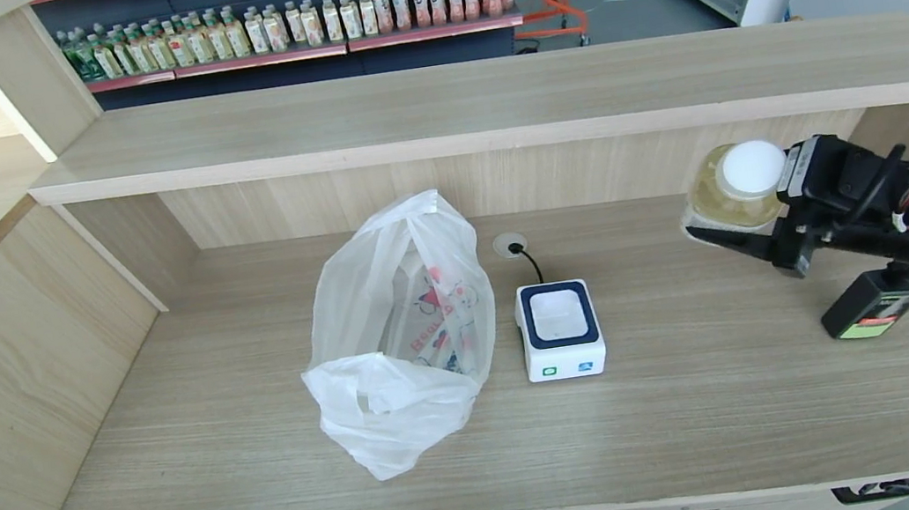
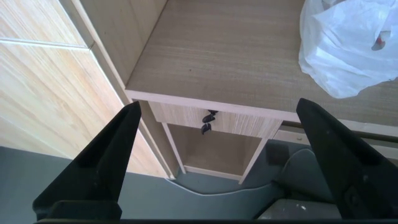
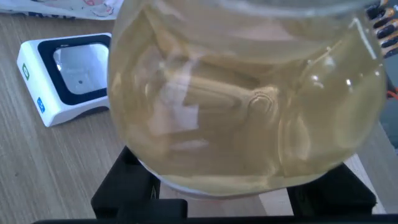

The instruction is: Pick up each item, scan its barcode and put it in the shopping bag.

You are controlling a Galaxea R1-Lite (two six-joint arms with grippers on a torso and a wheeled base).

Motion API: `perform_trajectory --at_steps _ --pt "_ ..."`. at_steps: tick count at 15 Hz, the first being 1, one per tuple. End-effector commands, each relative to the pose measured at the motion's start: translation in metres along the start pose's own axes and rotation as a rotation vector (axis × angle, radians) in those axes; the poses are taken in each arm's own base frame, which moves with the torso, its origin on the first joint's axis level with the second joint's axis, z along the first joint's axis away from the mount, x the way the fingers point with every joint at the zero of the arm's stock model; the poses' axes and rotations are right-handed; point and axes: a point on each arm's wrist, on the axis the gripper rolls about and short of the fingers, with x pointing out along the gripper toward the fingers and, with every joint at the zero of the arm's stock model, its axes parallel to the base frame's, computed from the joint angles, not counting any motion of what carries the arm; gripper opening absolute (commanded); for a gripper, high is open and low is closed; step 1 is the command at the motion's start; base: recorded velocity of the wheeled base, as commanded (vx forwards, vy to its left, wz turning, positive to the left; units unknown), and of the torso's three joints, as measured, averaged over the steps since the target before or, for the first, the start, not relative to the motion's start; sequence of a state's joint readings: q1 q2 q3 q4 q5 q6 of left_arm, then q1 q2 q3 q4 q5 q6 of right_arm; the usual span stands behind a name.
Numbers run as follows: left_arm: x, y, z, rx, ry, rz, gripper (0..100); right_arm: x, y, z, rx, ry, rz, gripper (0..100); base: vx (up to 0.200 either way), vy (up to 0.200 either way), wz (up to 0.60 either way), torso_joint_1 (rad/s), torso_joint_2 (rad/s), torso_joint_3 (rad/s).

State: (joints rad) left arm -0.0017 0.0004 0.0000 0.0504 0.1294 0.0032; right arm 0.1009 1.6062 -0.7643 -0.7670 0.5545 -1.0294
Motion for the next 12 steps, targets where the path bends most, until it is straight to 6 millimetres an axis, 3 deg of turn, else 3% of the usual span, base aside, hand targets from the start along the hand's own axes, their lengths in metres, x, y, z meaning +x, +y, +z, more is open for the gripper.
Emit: perform_trajectory --at_steps 1,4,10,12 --pt "0.000 0.000 0.000 0.001 0.000 0.000 100 0.006 0.003 -0.005 0.002 0.008 0.014 0 0.000 0.000 0.00 0.000 0.00 0.000" --pt "0.000 0.000 0.000 0.004 0.000 0.000 100 0.013 0.003 -0.004 -0.014 -0.010 0.022 0 0.000 0.000 0.00 0.000 0.00 0.000" --pt "0.000 0.000 0.000 0.004 0.000 0.000 100 0.028 0.013 -0.011 0.014 -0.027 0.076 0 0.000 0.200 0.00 0.002 0.00 -0.001" --pt "0.000 0.000 0.000 0.001 0.000 0.001 100 0.037 0.024 -0.022 0.042 -0.063 0.145 0 0.000 0.000 0.00 0.000 0.00 0.000"
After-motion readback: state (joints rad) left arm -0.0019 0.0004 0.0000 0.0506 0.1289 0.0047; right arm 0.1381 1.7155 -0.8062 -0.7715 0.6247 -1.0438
